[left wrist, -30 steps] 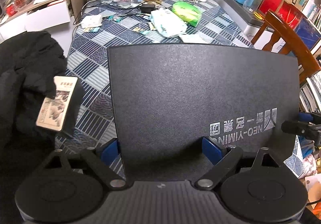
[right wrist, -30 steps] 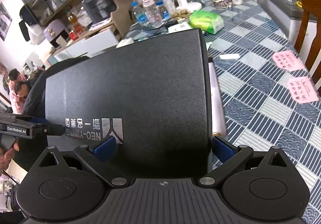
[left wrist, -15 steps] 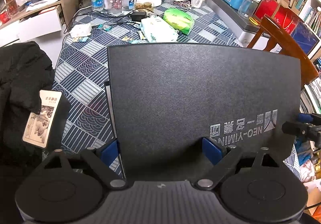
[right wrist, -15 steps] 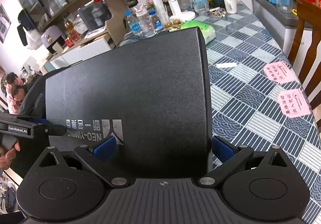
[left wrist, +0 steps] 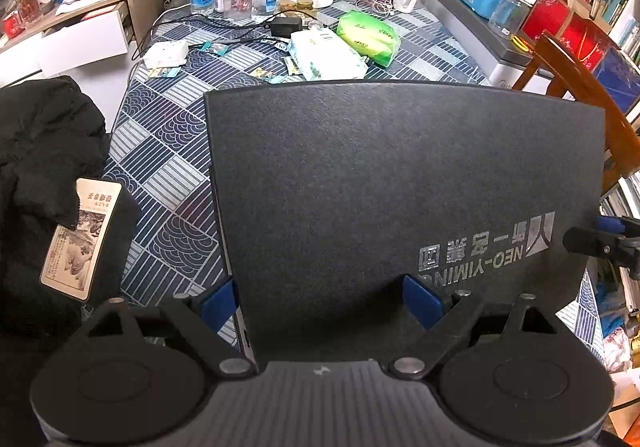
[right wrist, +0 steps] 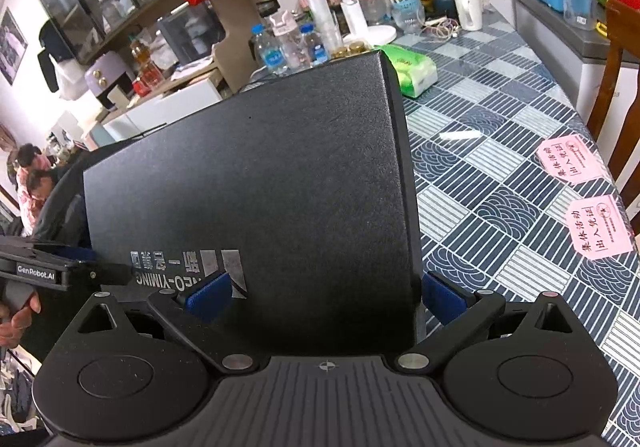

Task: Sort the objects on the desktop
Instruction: 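Press the lid down over the box rim with both grippers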

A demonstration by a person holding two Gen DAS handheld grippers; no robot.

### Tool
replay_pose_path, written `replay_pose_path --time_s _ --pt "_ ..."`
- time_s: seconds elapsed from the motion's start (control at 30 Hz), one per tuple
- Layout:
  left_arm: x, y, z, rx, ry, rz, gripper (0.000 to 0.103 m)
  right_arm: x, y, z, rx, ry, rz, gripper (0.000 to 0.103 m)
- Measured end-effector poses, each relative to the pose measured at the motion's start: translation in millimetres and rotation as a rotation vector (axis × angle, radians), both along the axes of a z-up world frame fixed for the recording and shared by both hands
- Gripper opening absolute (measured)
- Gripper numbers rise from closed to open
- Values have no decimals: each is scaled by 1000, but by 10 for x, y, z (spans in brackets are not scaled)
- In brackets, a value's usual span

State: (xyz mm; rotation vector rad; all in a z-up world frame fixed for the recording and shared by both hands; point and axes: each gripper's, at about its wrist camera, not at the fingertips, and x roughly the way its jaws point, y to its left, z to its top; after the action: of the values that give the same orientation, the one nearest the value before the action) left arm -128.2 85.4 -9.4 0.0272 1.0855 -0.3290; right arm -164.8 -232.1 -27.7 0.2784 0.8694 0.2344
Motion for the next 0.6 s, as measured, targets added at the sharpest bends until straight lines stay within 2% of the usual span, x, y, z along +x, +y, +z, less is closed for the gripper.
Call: replay_pose_path --time_s 0.6 --pt "313 -10 -122 19 32 24 103 440 23 -182 24 45 24 102"
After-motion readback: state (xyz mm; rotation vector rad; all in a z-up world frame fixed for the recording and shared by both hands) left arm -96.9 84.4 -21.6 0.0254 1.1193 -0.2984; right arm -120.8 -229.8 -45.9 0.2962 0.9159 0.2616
